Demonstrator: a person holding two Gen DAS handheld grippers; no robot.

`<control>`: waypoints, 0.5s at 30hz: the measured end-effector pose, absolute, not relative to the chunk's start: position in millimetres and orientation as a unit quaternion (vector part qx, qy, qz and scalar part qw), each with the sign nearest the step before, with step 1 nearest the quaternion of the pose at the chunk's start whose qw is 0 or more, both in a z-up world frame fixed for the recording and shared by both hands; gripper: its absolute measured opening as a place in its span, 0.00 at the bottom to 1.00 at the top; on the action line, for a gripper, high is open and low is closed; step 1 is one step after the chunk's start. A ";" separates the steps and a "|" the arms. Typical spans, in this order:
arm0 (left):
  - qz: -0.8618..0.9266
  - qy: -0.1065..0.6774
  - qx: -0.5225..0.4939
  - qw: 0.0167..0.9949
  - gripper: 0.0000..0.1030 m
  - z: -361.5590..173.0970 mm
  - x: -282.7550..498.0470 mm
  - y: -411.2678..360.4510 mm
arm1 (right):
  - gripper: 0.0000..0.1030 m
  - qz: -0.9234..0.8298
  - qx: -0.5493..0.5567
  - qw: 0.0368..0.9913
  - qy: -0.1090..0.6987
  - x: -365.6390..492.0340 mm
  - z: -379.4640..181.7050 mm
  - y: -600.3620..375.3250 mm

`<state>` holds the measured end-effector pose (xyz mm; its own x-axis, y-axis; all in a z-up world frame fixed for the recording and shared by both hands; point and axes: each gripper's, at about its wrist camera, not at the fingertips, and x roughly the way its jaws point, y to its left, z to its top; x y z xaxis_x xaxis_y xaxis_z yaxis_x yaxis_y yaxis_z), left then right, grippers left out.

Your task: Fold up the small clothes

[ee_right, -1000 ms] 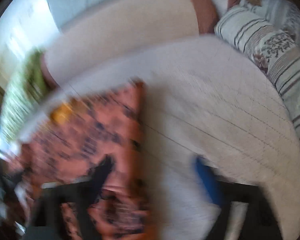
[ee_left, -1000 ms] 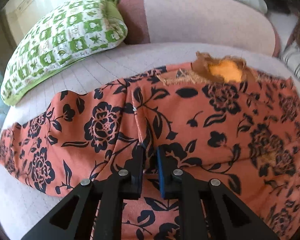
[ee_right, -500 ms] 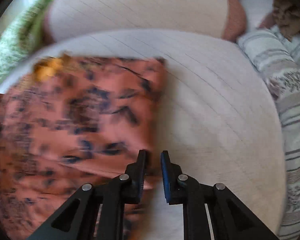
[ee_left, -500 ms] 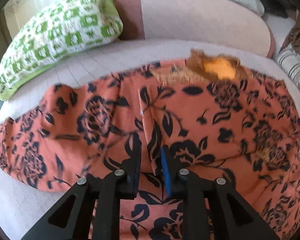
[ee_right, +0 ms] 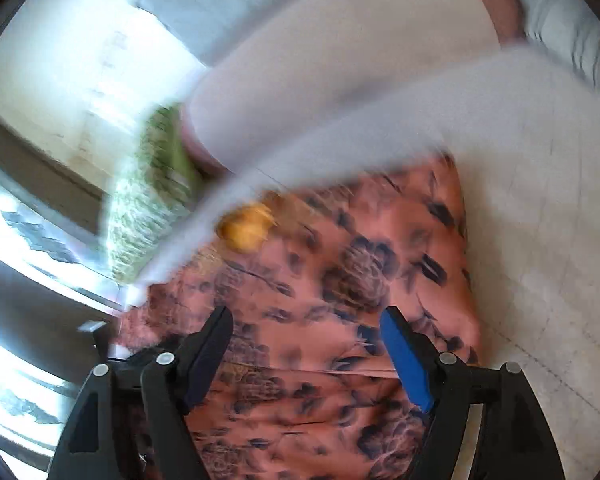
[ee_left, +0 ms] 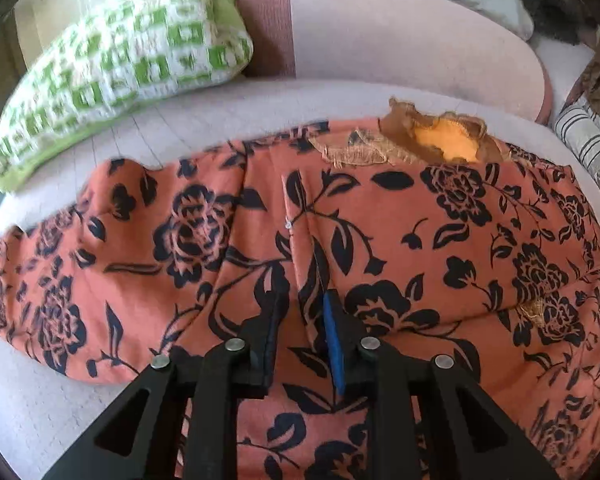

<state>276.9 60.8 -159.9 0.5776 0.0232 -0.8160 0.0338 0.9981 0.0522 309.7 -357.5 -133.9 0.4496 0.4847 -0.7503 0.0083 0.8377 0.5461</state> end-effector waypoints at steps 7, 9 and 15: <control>-0.008 0.436 0.018 0.900 0.23 -138.6 260.0 85.4 | 0.74 0.132 0.315 0.827 0.447 303.1 -121.1 -376.0; -0.007 0.428 -0.024 0.903 0.23 -131.5 250.1 105.2 | 0.86 0.153 0.299 0.833 0.440 317.1 -123.8 -365.9; 0.050 0.378 -0.160 0.910 0.54 -112.9 197.6 212.8 | 0.80 0.072 0.310 0.839 0.441 314.3 -123.4 -382.2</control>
<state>197.6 212.8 -112.9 0.7088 -0.0295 -0.7048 -0.2127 0.9437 -0.2534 314.3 -382.2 -123.4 0.6003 0.3938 -0.6961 0.1530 0.7977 0.5833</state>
